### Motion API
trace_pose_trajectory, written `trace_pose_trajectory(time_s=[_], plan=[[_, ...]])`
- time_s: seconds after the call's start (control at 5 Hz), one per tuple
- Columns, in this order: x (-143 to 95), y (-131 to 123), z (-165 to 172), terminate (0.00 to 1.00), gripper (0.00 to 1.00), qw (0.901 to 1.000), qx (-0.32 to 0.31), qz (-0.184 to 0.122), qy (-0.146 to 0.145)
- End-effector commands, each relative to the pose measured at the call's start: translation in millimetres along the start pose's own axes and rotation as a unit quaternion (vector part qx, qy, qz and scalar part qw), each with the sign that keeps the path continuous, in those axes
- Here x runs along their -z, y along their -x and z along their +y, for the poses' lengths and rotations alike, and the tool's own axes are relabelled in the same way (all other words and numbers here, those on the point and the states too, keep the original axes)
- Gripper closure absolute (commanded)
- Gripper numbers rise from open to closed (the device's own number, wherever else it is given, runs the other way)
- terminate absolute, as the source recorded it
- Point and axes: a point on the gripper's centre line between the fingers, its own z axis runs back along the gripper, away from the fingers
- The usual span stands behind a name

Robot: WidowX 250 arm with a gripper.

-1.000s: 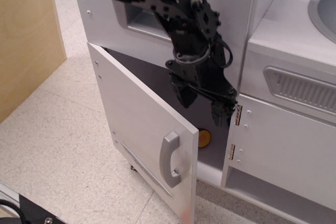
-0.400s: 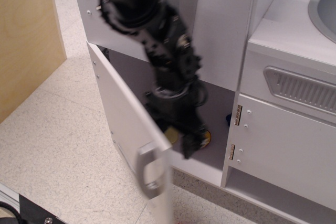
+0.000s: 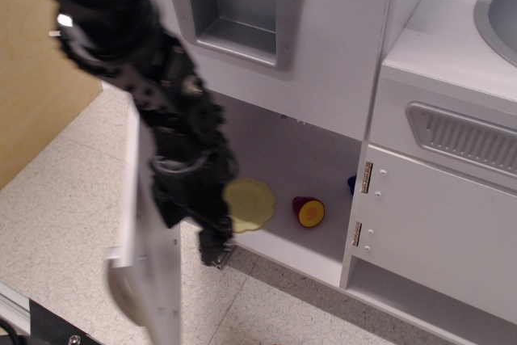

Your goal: Open low fridge

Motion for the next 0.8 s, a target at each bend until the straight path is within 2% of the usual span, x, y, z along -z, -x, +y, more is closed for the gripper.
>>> trace_pose_trajectory(time_s=[0.0,0.2,0.4,0.6], plan=[[-28,14,71,0.0,0.0,0.9992,-0.016,-0.029,-0.021],[-37,22,94,0.0,0.0,0.9981,-0.006,-0.045,-0.043],[-38,27,108,0.0,0.0,0.998,-0.021,-0.025,-0.054],[-38,27,108,0.0,0.0,0.998,-0.021,-0.025,-0.054]])
